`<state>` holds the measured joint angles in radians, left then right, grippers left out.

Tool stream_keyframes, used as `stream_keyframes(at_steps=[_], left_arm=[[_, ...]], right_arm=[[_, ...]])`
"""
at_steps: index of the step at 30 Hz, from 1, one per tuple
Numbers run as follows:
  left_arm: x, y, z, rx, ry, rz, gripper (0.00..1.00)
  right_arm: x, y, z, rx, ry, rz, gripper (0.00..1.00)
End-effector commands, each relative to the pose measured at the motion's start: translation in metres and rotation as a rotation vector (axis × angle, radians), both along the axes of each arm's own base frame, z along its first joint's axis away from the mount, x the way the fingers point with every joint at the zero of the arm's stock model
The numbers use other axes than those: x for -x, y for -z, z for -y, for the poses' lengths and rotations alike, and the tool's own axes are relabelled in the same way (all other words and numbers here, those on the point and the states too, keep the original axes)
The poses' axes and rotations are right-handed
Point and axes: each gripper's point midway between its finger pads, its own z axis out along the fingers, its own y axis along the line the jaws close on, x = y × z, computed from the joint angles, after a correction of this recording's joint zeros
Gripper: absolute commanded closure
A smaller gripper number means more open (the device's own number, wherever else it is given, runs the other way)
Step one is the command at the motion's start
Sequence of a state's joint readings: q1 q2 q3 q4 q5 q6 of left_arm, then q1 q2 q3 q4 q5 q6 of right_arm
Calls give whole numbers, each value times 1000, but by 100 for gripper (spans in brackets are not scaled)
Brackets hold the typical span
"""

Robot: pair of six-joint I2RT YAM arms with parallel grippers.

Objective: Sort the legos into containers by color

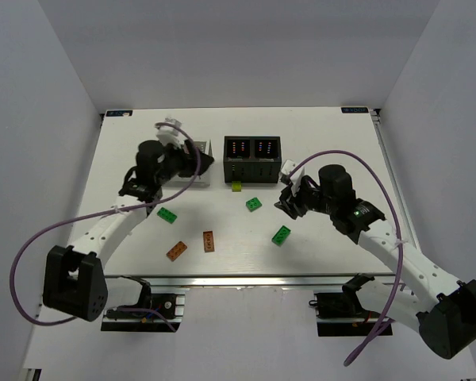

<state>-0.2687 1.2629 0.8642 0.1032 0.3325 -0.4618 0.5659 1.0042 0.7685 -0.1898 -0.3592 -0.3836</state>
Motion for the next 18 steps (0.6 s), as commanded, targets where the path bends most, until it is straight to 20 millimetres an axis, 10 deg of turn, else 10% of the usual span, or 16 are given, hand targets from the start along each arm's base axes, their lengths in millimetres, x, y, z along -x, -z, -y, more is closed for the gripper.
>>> stream_keyframes(at_steps=[1,18], left_arm=[[19,8,33,-133,84,25,27],[9,122,68,-251,-2,-14,2]], right_arm=[[-12,-36,2,-63,59,108,45],[-1,-68,6,-149,59,188,36]])
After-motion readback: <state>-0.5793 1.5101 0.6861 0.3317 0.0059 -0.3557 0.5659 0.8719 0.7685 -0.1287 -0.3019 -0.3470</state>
